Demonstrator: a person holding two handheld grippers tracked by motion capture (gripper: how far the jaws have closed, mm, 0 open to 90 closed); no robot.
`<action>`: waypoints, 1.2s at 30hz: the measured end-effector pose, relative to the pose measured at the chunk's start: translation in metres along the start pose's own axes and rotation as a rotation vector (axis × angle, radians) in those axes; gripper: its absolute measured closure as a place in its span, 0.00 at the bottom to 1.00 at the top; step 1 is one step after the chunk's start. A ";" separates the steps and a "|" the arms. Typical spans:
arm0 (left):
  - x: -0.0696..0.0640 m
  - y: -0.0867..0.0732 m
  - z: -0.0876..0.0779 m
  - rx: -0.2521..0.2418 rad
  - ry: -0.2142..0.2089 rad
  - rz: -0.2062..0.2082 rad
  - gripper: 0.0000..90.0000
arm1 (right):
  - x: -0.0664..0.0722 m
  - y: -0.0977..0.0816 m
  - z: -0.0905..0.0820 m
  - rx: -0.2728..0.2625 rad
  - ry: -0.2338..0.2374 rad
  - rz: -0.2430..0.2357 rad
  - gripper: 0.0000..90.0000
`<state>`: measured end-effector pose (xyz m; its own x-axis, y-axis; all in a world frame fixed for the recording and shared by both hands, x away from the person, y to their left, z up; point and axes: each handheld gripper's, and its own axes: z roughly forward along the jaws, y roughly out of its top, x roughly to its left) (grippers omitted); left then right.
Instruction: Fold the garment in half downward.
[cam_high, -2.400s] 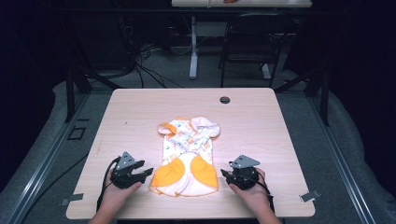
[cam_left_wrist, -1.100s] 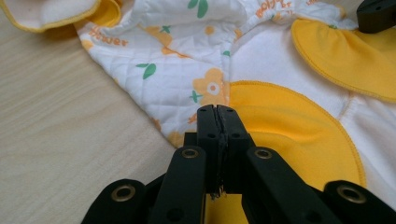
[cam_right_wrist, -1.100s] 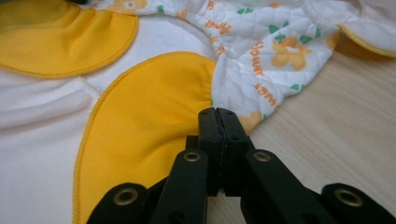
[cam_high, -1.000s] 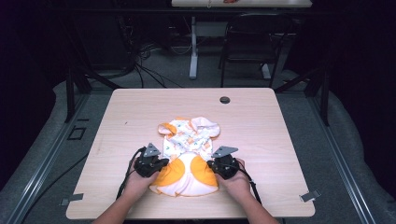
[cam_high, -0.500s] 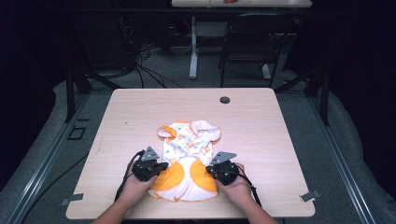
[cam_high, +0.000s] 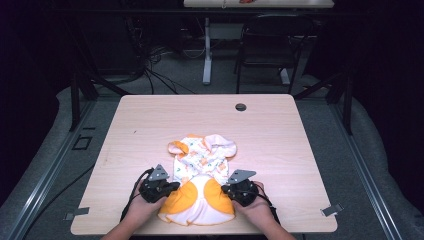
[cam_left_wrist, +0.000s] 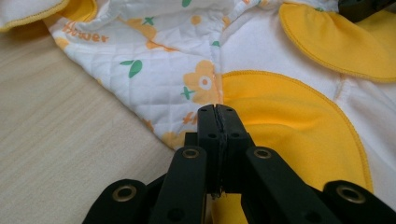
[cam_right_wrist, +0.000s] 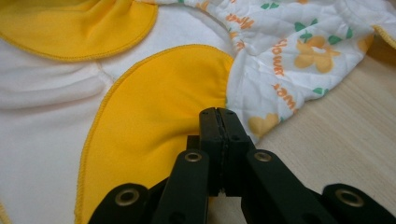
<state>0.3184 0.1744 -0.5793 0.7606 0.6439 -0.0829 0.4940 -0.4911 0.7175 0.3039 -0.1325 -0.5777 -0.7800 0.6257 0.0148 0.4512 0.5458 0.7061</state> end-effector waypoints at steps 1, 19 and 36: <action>-0.001 -0.001 -0.001 0.002 -0.003 0.006 0.99 | 0.000 0.000 0.000 0.002 0.001 0.000 1.00; -0.005 -0.005 -0.003 -0.009 -0.023 -0.008 0.99 | 0.006 -0.005 -0.005 0.000 0.004 -0.016 1.00; 0.011 0.033 -0.004 -0.016 0.008 0.021 0.97 | -0.017 0.029 -0.010 -0.020 -0.032 -0.014 0.98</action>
<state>0.3416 0.1673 -0.5534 0.7671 0.6384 -0.0624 0.4712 -0.4948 0.7302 0.3265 -0.1329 -0.5504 -0.7718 0.6356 -0.0175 0.4312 0.5434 0.7202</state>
